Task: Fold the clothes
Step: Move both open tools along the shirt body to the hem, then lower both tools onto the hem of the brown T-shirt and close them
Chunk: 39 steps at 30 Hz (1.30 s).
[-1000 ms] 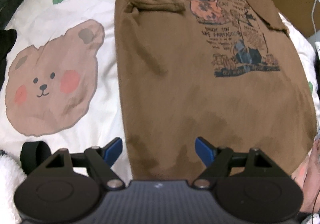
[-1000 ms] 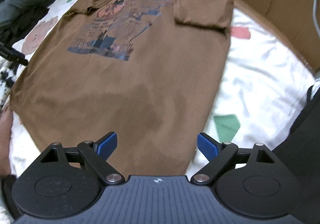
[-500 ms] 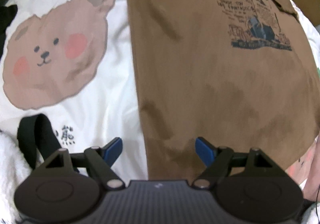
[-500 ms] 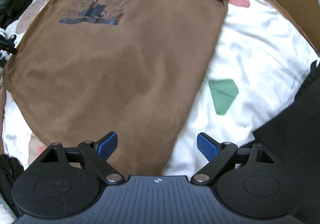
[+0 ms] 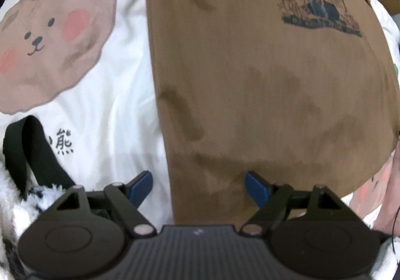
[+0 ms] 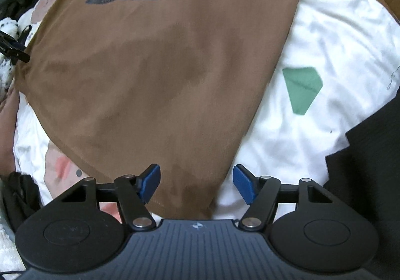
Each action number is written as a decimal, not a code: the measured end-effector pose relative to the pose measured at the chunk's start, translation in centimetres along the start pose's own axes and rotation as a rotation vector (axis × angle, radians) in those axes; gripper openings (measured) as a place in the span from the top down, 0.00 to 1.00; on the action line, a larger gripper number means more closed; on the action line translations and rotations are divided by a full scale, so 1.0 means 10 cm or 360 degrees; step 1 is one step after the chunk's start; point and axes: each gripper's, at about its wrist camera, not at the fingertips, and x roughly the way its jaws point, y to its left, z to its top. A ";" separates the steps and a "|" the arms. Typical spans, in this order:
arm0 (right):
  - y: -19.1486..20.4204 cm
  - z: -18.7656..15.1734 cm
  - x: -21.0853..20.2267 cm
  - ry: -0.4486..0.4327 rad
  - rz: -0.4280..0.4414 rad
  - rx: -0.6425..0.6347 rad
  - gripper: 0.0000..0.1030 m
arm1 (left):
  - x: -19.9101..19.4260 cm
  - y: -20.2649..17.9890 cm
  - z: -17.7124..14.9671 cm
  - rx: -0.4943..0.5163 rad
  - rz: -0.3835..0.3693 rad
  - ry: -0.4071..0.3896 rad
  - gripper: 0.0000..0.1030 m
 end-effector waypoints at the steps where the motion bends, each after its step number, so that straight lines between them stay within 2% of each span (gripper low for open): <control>1: 0.01 0.00 0.00 0.0005 0.0001 -0.0001 0.33 | 0.00 0.00 0.00 0.0003 0.0000 0.0002 0.17; 12: 0.05 0.01 0.05 0.0002 -0.0019 -0.0001 0.33 | -0.02 0.07 -0.05 -0.0011 -0.0014 0.0047 0.16; 18: 0.15 0.03 0.12 0.0025 -0.0017 -0.0032 0.40 | -0.07 0.15 -0.04 -0.0044 -0.0004 0.0056 0.16; 24: 0.10 0.04 0.19 0.0049 -0.0005 0.0018 0.40 | -0.10 0.21 -0.09 -0.0056 -0.0030 0.0066 0.16; 34: 0.11 0.01 0.25 0.0075 0.0002 0.0013 0.40 | -0.16 0.21 -0.18 0.0046 -0.0080 0.0081 0.18; 39: 0.11 0.00 0.25 0.0084 0.0008 0.0022 0.40 | -0.20 0.17 -0.20 0.0108 -0.0057 0.0083 0.24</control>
